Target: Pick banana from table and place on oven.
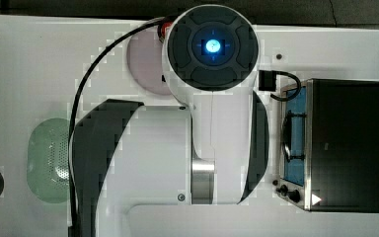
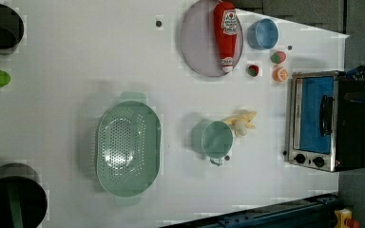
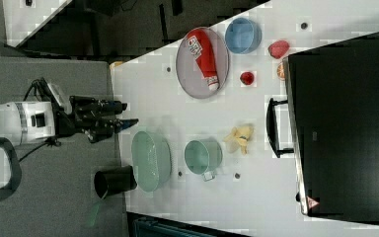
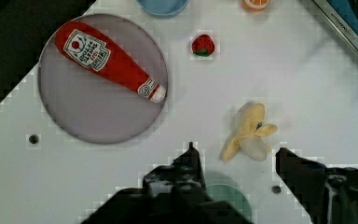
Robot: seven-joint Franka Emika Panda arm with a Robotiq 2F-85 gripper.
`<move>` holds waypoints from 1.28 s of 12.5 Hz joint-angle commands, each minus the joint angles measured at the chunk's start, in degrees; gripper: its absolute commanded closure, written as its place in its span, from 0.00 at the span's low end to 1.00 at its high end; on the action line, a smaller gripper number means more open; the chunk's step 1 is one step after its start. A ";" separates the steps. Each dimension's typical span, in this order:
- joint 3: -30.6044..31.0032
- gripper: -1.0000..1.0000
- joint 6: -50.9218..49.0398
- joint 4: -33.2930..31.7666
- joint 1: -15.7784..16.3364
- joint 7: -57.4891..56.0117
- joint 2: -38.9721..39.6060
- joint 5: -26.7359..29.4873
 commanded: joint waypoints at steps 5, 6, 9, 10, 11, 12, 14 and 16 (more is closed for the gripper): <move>-2.30 0.00 -8.33 -12.89 -1.56 -0.77 -21.86 0.47; -2.26 0.00 -8.32 -13.58 -1.55 -0.77 -21.26 0.47; -2.19 0.00 -4.45 -17.19 -1.54 -0.77 -17.55 0.47; -2.21 0.00 -1.31 -18.65 -1.54 -0.79 -15.82 0.47; -2.20 0.00 2.18 -20.17 -1.54 -0.89 -13.92 0.47; -2.20 0.00 5.96 -21.76 -1.54 -0.89 -12.00 0.47; -2.24 0.00 14.74 -25.36 -1.55 -0.89 -8.13 0.46; -2.29 0.00 24.88 -29.49 -1.57 -0.89 -4.16 0.46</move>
